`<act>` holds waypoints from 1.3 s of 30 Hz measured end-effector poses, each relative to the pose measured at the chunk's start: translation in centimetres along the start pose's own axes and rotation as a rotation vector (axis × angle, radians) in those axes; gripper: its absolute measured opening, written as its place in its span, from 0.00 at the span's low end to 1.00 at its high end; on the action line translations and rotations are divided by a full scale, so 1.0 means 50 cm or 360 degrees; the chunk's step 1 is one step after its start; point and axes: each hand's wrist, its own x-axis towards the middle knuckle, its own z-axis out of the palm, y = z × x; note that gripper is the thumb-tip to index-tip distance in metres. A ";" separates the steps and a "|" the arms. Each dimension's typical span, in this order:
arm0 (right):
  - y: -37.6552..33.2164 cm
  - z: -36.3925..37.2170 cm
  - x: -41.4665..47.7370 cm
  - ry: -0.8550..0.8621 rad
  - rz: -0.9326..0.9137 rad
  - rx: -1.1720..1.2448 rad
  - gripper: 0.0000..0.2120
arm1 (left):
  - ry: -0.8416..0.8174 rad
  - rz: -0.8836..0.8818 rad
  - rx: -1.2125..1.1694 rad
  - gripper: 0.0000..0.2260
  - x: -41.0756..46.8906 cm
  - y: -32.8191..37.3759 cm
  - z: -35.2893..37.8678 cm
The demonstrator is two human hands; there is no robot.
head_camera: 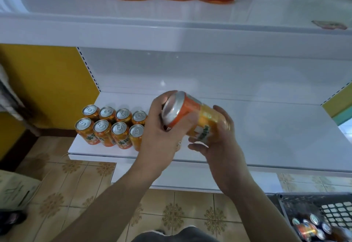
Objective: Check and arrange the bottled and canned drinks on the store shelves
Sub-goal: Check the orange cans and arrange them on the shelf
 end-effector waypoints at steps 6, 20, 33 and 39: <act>-0.032 -0.001 0.006 0.0033 -0.0236 -0.0427 0.23 | -0.0104 -0.0196 -0.0100 0.21 0.005 0.001 -0.023; -0.027 -0.017 -0.005 -0.0032 -0.0274 -0.0767 0.21 | -0.0097 -0.0188 -0.0138 0.15 -0.008 -0.010 -0.029; -0.022 -0.018 -0.018 -0.0036 -0.0510 -0.1044 0.27 | -0.0030 -0.0595 -0.0184 0.26 -0.010 -0.015 -0.024; -0.010 -0.016 -0.016 0.0120 -0.0233 -0.0800 0.19 | -0.0144 -0.0327 -0.0098 0.17 -0.020 -0.029 -0.026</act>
